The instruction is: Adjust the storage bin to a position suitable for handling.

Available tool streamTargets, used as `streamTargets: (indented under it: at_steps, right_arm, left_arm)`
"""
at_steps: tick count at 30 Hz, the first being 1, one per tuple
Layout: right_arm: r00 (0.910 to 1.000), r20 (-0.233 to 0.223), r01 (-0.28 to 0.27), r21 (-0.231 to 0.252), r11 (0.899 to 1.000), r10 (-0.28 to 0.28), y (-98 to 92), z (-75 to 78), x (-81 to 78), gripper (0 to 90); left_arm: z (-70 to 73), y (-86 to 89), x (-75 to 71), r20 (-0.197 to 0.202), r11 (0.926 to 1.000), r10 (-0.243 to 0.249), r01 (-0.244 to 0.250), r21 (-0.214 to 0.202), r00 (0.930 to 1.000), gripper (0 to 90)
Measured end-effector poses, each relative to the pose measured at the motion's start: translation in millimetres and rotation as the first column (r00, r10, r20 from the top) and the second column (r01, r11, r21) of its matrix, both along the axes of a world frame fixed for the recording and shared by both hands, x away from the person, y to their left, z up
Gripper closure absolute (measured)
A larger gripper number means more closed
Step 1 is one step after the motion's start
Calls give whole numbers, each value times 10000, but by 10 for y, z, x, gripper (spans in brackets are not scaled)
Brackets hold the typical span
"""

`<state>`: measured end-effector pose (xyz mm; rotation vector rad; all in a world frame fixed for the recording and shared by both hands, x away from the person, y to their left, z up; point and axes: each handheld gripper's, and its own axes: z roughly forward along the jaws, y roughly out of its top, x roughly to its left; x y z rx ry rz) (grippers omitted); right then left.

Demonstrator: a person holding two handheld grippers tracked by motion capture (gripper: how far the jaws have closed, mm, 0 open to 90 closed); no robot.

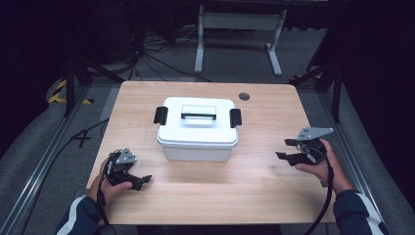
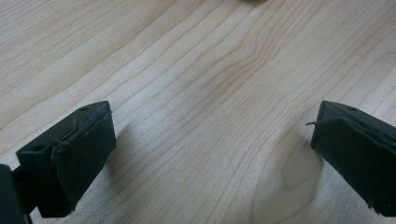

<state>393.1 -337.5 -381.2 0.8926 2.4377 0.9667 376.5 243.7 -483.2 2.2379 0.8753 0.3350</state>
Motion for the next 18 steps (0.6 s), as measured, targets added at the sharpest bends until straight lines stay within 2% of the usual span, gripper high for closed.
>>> streamTargets:
  at_steps: [2, 5, 11, 15, 16, 18]
  right_arm:
    - [10000, 61, -40, -24, 10000, 40, 22, 43, 9, 368]
    - [9990, 277, -334, -236, 9992, 341, 145, 237, 59, 370]
    - [9942, 550, -894, -592, 9942, 926, 380, 487, 133, 370]
    - [9918, 602, -1088, -722, 9914, 1132, 490, 573, 174, 372]
    - [9894, 601, -1263, -943, 9875, 1322, 589, 642, 203, 373]
    - [9862, 646, -1450, -1053, 9838, 1522, 660, 693, 223, 379]
  left_arm:
    - [0, 0, 0, -13, 10000, -3, 3, -8, 10000, 4]
    - [0, 0, 0, -2, 10000, 0, 0, 1, 10000, 4]
    - [0, 0, 0, -1, 10000, 2, -2, -5, 10000, 4]
    - [-1, 0, 1, 10, 10000, -3, 3, -4, 10000, 4]
    - [0, 0, 1, 11, 10000, -3, 3, -1, 10000, 4]
    - [0, 0, 0, -1, 10000, 1, -1, -1, 10000, 4]
